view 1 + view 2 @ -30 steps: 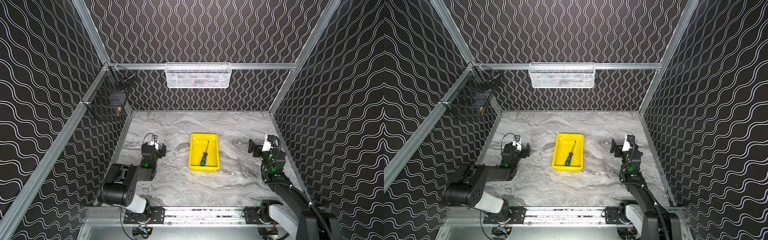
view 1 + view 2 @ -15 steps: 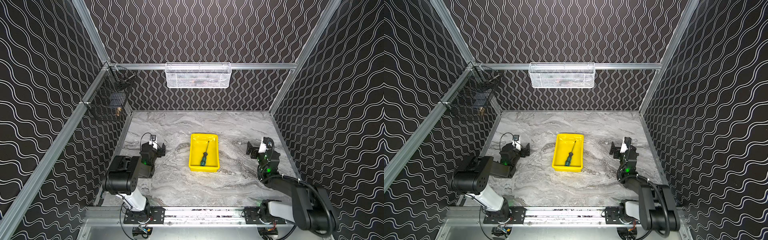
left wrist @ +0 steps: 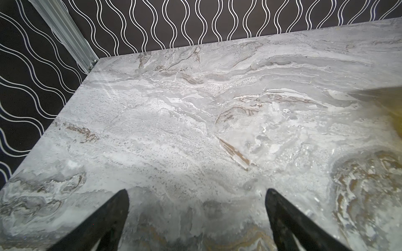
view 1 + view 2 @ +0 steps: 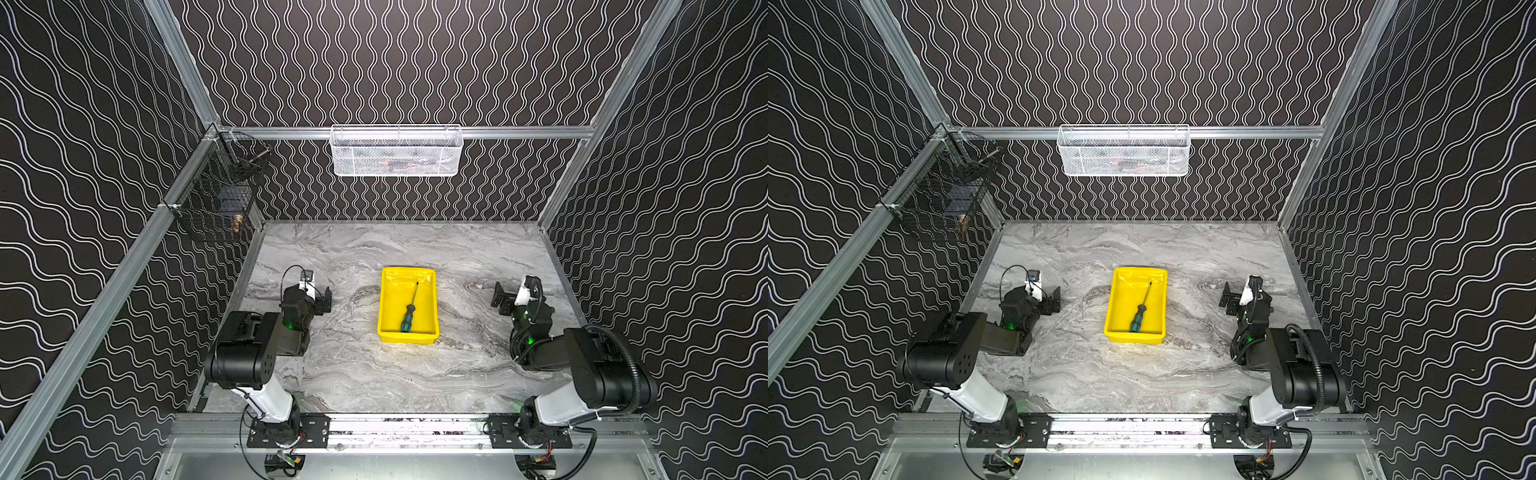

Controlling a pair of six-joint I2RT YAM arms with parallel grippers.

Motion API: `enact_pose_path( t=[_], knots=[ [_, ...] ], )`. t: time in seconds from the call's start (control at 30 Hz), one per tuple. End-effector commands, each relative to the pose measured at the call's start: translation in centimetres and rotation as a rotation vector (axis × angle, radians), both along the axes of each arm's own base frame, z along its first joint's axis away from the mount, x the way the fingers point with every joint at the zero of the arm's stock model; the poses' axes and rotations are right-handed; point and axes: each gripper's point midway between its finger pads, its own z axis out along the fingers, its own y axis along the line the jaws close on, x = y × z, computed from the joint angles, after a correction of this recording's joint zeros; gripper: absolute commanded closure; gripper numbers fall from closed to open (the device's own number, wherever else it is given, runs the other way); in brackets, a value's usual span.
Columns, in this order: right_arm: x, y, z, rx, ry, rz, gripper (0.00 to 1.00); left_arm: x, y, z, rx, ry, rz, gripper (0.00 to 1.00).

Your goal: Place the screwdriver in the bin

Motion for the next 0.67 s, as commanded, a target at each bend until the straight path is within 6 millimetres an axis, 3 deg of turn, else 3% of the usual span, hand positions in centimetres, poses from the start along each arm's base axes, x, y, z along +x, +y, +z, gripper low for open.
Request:
enact_pose_path(
  t=[0.0,0.63],
  knots=[
    [0.34,-0.06,0.13,0.022,0.003,0.001,0.01,0.22,-0.04,0.57,0.001,-0.024,-0.005,0.01],
    [0.23,-0.09,0.32,0.017,-0.014,0.006,0.01,0.21,-0.02,0.47,0.001,-0.02,-0.003,0.01]
  ],
)
